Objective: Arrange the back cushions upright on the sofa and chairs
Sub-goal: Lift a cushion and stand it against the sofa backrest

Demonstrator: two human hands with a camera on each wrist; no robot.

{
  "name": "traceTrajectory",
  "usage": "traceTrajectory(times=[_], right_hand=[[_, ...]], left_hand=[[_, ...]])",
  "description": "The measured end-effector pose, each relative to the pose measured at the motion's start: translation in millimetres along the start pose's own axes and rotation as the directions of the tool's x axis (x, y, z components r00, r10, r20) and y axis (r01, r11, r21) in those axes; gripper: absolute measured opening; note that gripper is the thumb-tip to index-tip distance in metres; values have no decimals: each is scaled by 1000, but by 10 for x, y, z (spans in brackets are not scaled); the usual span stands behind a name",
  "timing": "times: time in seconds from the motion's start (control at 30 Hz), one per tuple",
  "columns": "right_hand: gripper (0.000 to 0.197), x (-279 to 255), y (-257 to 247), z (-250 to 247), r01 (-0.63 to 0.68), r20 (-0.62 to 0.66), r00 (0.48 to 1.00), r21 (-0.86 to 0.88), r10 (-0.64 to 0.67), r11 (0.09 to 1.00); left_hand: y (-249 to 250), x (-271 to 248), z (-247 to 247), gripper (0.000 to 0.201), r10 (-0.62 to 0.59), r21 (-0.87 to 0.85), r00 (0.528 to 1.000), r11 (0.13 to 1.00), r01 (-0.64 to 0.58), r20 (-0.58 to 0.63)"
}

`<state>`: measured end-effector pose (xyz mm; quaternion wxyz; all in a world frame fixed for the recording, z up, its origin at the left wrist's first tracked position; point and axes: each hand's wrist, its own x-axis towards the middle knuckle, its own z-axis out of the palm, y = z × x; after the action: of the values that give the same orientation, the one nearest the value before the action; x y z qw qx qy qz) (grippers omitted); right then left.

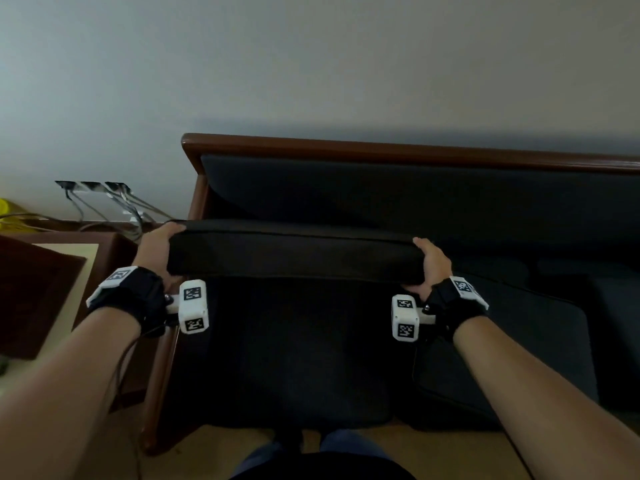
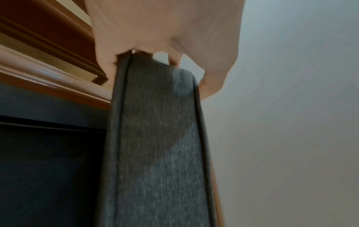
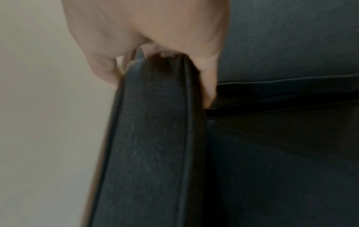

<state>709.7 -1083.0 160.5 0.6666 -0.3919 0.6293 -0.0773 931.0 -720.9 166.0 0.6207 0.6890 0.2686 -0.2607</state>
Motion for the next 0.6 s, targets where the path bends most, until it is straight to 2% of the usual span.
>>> traceTrajectory(times=[0.07,0.17,0.2,0.27,0.37,0.47,0.53,0.6], right_hand=[[70,164,92,72,-5,8,1000,-26,5,1000],[70,371,167,149,31,55,998,-57,-28,998],[72,417,149,196,48,68,997,-58,-44,997],[78,501,75,300,83,66,994,-17,-81,996],[85,544,-119,473,135,86,987,54,-139,989],[93,627,-347,655,212,164,963,23,-213,977],[109,651,-467,742,261,215,947,-75,-239,962],[104,646,-527,790,277,254,940,-180,-227,944]], left_hand=[[-7,108,61,39,13,24,999,1000,-14,30],[-52,330,94,78,40,34,999,999,-40,-1],[-75,442,79,82,50,-18,999,999,-50,-13],[-101,642,60,66,80,-104,997,991,-80,0],[155,316,290,55,103,-112,991,989,-94,84],[356,256,499,17,121,-137,981,985,-100,155],[462,300,563,16,125,-145,978,984,-102,164],[506,357,605,44,120,-41,975,993,-115,187]])
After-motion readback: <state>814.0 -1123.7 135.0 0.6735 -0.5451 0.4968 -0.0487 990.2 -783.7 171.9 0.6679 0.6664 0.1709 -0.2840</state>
